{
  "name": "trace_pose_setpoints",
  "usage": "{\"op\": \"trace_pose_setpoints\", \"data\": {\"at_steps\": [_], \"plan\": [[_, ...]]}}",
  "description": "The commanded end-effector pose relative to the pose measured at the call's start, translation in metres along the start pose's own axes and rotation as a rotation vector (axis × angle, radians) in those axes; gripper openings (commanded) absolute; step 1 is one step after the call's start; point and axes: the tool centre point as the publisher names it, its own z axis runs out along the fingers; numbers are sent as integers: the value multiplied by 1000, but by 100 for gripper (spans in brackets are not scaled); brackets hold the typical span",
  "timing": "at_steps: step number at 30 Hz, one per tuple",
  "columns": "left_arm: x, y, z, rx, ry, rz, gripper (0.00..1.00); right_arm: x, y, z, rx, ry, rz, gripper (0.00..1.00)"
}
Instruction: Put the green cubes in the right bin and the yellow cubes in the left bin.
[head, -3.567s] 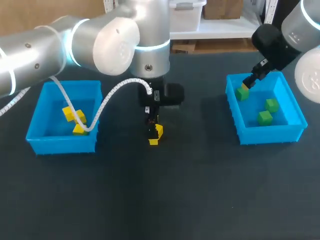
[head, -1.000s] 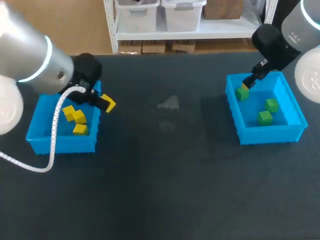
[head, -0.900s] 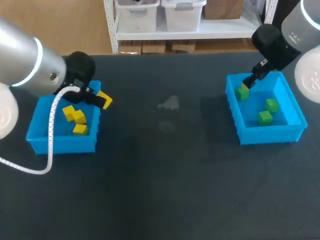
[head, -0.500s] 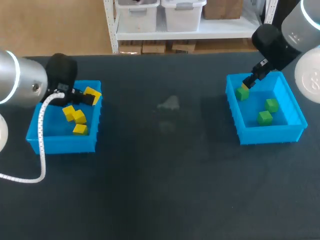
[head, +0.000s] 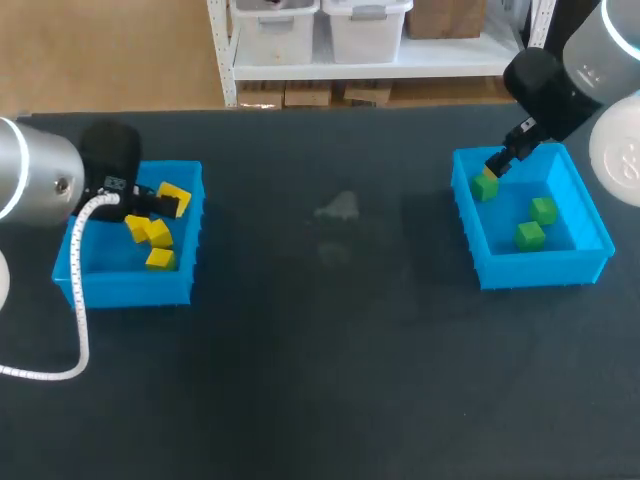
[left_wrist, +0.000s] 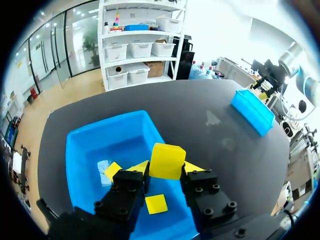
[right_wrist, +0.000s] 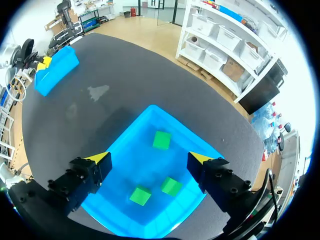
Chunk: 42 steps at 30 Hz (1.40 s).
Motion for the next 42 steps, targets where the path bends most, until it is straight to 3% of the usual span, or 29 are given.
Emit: {"op": "trace_pose_setpoints", "data": {"at_steps": [1,13,14,15,16,27,42], "plan": [[0,13,3,30,7,-15,0,0,0,0,-1,-1,-1,100],[2,35,10,11,55,-52,0,0,0,0,-1,-1,-1,100],[2,36,10,10,56,-54,15,0,0,0,-1,-1,-1,100],[2,36,10,5,61,-55,50,0,0,0,-1,-1,-1,100],[2,36,10,4,63,-54,100,0,0,0,-1,-1,-1,100],[4,27,4,-3,11,-23,100,0,0,0,-1,-1,-1,100],[1,23,-1,-2,6,-9,100,0,0,0,-1,-1,-1,100]]}}
